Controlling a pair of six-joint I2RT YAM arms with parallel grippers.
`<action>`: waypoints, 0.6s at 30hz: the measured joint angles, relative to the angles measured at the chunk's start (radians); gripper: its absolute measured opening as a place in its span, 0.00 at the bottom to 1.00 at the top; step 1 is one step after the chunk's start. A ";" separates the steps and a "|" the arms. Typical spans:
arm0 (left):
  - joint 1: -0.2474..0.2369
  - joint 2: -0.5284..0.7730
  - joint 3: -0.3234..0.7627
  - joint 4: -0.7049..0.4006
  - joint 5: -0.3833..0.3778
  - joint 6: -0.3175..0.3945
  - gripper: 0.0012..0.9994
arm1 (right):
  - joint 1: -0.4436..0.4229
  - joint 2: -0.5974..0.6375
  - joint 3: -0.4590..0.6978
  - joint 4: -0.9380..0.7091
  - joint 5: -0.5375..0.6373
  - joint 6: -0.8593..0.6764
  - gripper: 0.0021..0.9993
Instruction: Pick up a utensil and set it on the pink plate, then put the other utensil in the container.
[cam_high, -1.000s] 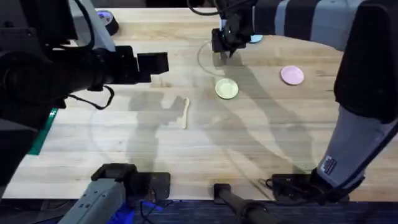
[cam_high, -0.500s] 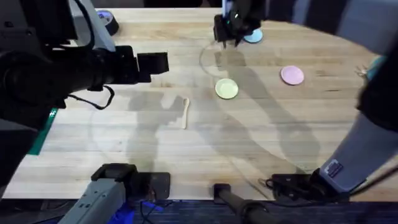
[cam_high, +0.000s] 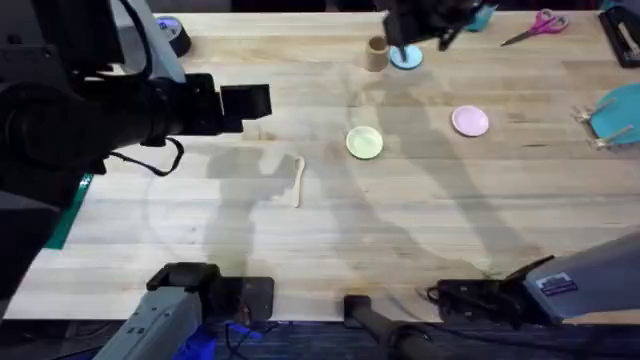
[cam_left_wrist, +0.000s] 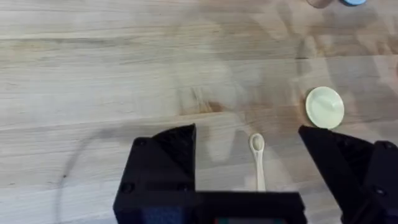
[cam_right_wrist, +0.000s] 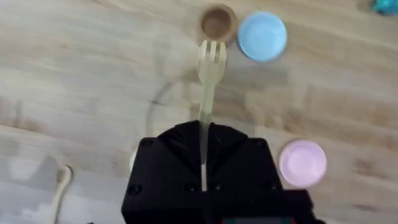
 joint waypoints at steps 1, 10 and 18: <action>0.000 0.000 0.000 0.000 0.000 0.000 0.99 | -0.015 -0.005 0.000 -0.029 0.000 -0.002 0.03; 0.000 0.000 0.000 0.000 0.000 0.000 0.99 | -0.179 -0.075 0.000 -0.191 0.000 -0.003 0.03; 0.000 0.000 0.000 0.000 0.000 0.000 0.99 | -0.311 -0.142 0.000 -0.315 0.000 -0.018 0.03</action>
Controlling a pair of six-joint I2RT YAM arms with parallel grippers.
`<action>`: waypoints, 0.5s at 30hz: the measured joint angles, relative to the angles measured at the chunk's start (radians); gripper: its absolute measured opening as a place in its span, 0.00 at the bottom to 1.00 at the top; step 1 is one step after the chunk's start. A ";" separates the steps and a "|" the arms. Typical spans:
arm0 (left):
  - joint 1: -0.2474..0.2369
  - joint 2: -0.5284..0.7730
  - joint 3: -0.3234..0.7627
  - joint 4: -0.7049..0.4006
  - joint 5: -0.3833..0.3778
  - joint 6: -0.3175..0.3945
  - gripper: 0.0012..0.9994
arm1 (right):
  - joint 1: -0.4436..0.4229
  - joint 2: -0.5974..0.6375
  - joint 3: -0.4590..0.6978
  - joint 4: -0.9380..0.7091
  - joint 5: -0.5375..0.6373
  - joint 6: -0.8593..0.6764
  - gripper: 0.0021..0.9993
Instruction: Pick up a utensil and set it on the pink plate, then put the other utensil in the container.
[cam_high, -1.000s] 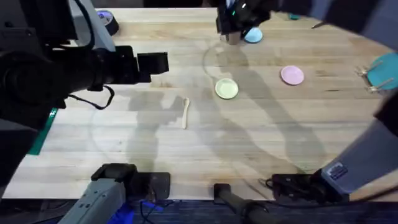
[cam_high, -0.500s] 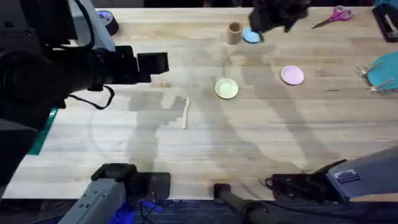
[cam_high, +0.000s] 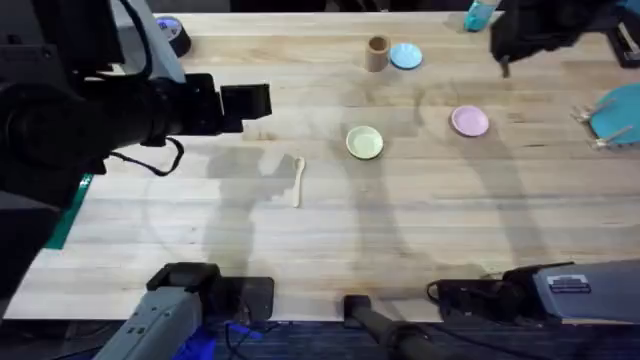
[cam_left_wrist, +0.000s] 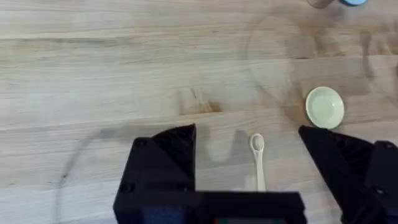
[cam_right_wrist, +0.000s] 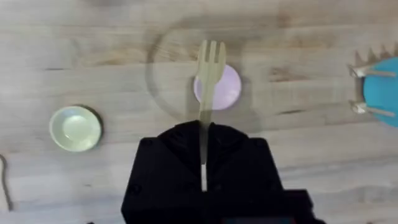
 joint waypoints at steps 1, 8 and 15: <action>0.000 0.000 0.000 0.000 0.000 0.000 0.99 | -0.014 -0.003 0.000 -0.013 0.000 -0.007 0.03; 0.000 0.000 0.000 0.000 0.000 0.000 0.99 | -0.071 -0.027 -0.008 -0.013 -0.027 -0.024 0.03; 0.000 0.000 0.000 -0.001 0.000 0.000 0.99 | -0.108 -0.081 -0.151 0.068 -0.035 -0.034 0.03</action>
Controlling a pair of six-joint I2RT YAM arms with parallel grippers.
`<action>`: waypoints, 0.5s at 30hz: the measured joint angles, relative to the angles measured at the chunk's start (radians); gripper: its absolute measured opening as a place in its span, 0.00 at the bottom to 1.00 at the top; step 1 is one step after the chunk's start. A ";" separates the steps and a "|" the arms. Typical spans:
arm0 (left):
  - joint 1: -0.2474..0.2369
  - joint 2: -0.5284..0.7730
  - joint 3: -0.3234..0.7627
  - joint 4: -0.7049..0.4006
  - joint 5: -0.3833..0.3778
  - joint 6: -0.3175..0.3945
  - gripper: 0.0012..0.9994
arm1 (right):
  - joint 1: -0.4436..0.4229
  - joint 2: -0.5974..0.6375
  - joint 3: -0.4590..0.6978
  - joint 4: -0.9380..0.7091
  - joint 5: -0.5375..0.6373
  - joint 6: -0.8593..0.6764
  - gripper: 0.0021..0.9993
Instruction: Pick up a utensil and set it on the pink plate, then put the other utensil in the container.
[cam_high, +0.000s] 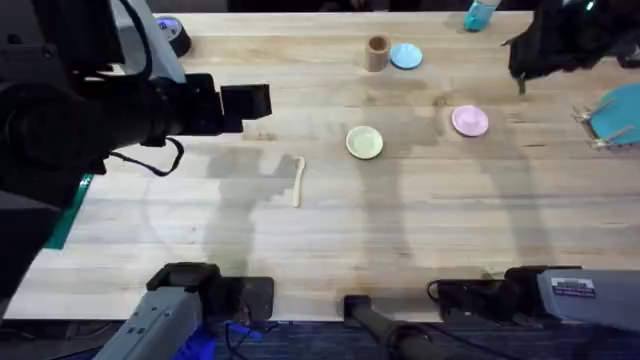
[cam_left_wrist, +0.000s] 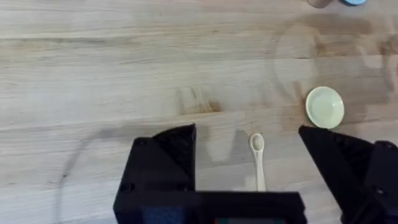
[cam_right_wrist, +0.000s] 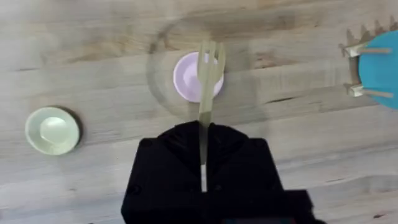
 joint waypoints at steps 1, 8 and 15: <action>0.000 0.000 0.000 0.000 0.000 0.000 0.99 | -0.005 -0.002 -0.025 0.012 -0.003 0.000 0.03; 0.000 0.000 0.000 -0.003 0.000 0.000 0.99 | -0.048 -0.002 -0.176 0.121 -0.018 0.000 0.03; 0.000 0.000 0.000 -0.003 0.000 0.000 0.99 | -0.096 -0.002 -0.278 0.242 -0.048 0.000 0.03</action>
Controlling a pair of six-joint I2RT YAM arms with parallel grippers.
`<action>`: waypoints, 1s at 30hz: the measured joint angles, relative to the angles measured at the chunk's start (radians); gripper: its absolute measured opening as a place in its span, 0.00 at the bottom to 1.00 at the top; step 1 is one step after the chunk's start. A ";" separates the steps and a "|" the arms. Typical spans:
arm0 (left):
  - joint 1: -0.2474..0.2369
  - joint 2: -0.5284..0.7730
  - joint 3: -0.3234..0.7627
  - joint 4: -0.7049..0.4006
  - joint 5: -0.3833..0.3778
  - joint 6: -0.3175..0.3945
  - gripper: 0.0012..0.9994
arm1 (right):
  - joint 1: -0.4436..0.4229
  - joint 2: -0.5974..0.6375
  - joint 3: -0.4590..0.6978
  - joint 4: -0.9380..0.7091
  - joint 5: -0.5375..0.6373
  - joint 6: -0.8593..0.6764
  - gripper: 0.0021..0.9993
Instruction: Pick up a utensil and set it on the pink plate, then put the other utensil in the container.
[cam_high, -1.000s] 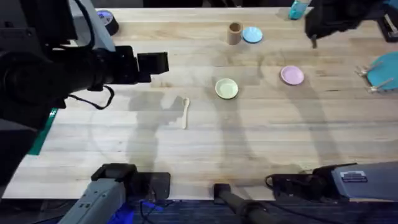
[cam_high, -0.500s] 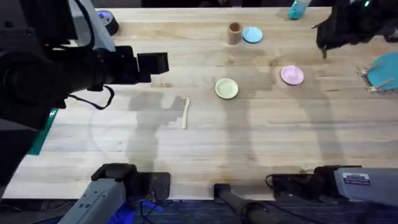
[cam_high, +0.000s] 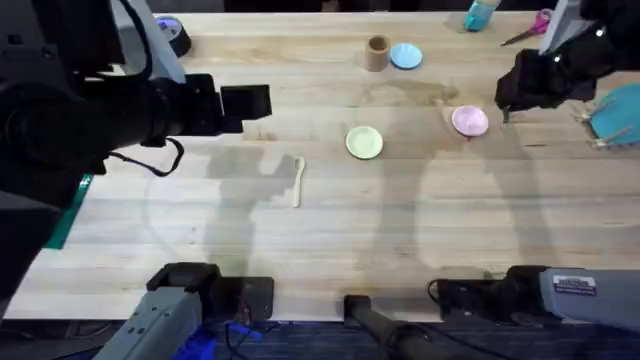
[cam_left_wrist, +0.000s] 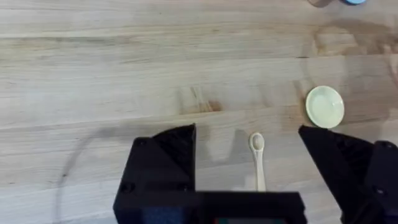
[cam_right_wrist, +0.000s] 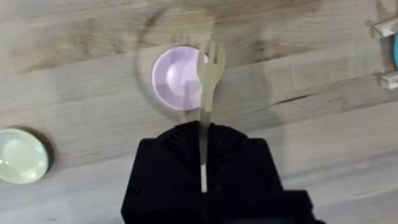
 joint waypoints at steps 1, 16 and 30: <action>0.000 0.000 0.000 0.000 0.000 0.000 0.99 | -0.006 0.000 -0.015 0.018 -0.012 0.000 0.03; 0.000 0.000 0.000 0.000 0.000 0.000 0.99 | -0.016 0.048 -0.101 0.151 -0.065 -0.003 0.03; 0.000 0.000 0.000 0.000 0.000 0.000 0.99 | -0.012 0.127 -0.121 0.191 -0.067 -0.013 0.03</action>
